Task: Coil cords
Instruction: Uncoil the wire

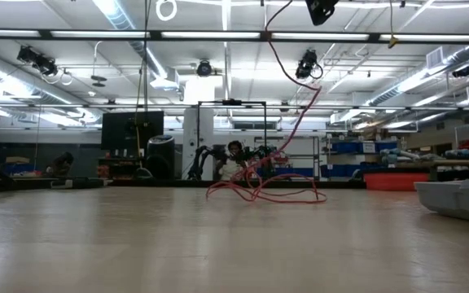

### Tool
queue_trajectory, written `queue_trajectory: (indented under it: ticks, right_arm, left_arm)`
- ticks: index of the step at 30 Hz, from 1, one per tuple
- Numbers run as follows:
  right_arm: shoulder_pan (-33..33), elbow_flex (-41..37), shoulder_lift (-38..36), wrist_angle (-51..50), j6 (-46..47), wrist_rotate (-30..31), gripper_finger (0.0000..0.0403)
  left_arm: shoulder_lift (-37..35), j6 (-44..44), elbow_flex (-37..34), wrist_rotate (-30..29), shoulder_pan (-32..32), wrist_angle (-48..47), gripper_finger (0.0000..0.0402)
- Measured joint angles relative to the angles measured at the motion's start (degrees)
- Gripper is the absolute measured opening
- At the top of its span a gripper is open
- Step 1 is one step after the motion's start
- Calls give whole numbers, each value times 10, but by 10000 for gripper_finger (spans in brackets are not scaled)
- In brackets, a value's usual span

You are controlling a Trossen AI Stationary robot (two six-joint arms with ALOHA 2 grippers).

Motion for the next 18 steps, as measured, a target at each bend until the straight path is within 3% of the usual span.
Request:
queue_trajectory:
  ticks: [10, 18]
  right_arm:
    - [-3, 0, 0, -3, 0, 0, 45]
    - [-3, 0, 0, -3, -6, -1, 5]
  left_arm:
    - [0, 0, 0, 0, 0, 0, 3]
    - [0, 0, 0, 0, 0, -1, 3]
